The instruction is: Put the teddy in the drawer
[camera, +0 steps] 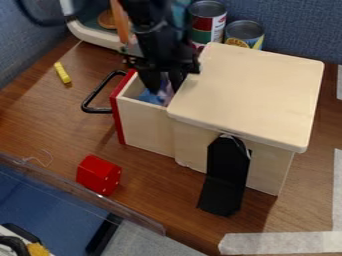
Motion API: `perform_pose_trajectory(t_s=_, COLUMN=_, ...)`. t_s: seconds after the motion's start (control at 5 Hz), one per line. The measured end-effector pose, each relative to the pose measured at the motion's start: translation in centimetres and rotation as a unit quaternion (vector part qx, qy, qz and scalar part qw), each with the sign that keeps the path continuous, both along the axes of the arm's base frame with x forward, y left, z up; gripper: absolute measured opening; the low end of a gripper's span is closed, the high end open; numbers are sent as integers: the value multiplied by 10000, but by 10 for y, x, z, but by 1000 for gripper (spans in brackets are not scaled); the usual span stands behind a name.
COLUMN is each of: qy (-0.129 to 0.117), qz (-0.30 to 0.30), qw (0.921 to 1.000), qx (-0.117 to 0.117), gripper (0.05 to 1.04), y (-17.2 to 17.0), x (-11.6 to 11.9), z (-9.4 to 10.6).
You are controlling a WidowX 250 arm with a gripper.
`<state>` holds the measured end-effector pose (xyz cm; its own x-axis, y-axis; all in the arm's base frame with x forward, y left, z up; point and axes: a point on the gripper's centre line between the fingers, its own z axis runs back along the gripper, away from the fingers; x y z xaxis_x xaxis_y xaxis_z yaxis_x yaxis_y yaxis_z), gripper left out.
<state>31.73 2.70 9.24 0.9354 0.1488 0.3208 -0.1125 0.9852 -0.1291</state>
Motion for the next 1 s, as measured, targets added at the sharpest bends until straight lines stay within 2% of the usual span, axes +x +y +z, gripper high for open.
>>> perform_pose_trajectory(t_s=0.2, qy=-340, qz=-156, qw=9993, qx=62, gripper=985, y=2, x=-12, z=27)
perform_pose_trajectory(t_s=0.4, qy=-529, qz=-317, qw=9980, qx=144, gripper=1003, y=11, x=-33, z=56)
perform_pose_trajectory(t_s=0.6, qy=-317, qz=-484, qw=9976, qx=381, gripper=999, y=31, x=-62, z=73)
perform_pose_trajectory(t_s=0.8, qy=-19, qz=-465, qw=9969, qx=635, gripper=999, y=56, x=-87, z=69)
perform_pose_trajectory(t_s=1.0, qy=161, qz=-323, qw=9960, qx=818, gripper=999, y=88, x=-108, z=58)
